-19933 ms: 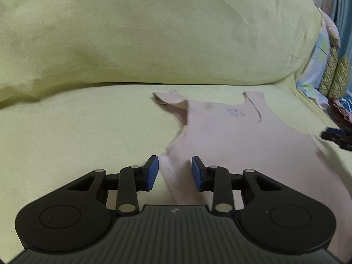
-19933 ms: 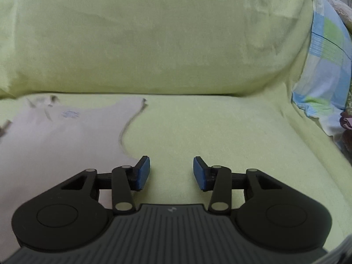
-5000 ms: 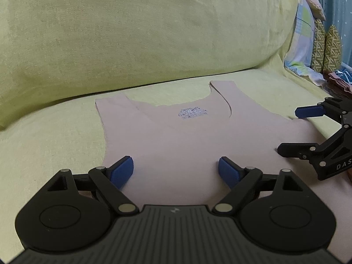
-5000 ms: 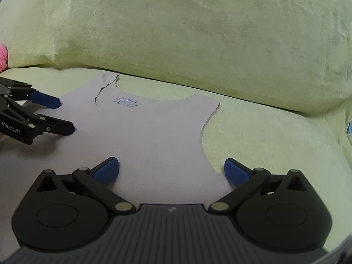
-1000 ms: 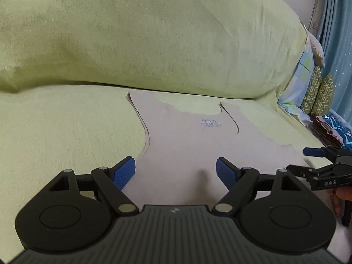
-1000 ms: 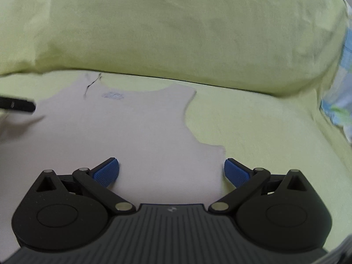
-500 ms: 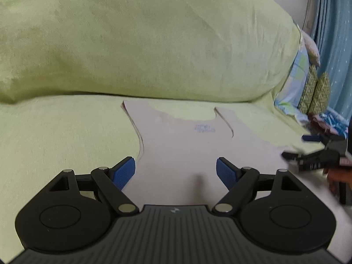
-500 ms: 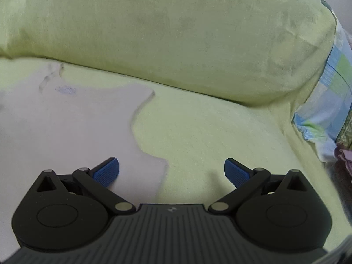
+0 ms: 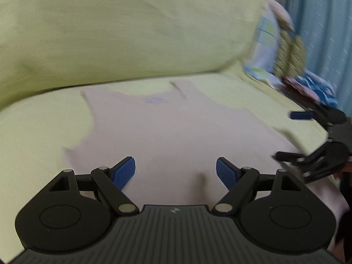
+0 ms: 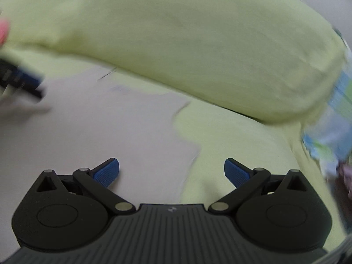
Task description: Fold clothes
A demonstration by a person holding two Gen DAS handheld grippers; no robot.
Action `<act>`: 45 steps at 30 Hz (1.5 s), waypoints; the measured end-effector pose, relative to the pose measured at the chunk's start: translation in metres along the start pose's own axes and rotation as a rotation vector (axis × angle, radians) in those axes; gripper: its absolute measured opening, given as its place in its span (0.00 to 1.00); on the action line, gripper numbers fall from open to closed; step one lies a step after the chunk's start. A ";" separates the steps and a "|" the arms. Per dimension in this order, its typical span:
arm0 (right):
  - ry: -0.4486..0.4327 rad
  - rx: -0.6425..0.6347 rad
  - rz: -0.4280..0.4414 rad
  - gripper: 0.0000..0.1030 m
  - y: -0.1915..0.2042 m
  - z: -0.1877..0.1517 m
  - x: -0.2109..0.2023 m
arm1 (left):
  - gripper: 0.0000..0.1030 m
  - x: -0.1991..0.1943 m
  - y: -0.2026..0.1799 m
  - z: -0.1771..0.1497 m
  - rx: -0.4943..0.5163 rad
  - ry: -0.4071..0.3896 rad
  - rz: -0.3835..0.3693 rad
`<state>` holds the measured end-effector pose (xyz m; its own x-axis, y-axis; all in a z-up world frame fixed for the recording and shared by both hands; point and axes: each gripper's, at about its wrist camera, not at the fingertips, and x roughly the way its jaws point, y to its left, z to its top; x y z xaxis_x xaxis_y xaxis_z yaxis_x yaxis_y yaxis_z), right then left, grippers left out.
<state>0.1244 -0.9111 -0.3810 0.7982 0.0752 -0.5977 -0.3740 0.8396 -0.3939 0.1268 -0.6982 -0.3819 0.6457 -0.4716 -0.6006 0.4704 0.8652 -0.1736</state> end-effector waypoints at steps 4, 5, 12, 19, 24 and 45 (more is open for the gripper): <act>0.002 0.023 -0.069 0.98 -0.008 -0.021 -0.017 | 0.80 -0.018 -0.023 -0.028 0.018 0.024 0.069; 0.016 0.045 -0.089 0.98 -0.014 -0.025 -0.019 | 0.80 -0.024 -0.027 -0.033 0.019 0.022 0.089; 0.030 0.073 -0.144 0.98 -0.028 -0.030 -0.033 | 0.80 -0.057 -0.051 -0.044 -0.010 0.038 0.226; -0.058 -0.024 -0.064 0.98 -0.015 -0.005 -0.002 | 0.80 -0.027 -0.039 -0.031 -0.023 0.066 0.234; -0.014 -0.017 -0.076 0.98 -0.023 -0.014 0.009 | 0.81 -0.045 -0.014 -0.046 -0.052 0.042 0.257; -0.014 0.130 -0.033 0.98 -0.024 -0.033 -0.025 | 0.82 -0.014 0.015 -0.018 -0.117 0.001 0.263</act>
<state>0.0982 -0.9511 -0.3795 0.8161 0.0535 -0.5755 -0.2838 0.9045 -0.3184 0.1143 -0.6757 -0.3903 0.7358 -0.2278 -0.6377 0.2142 0.9717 -0.1000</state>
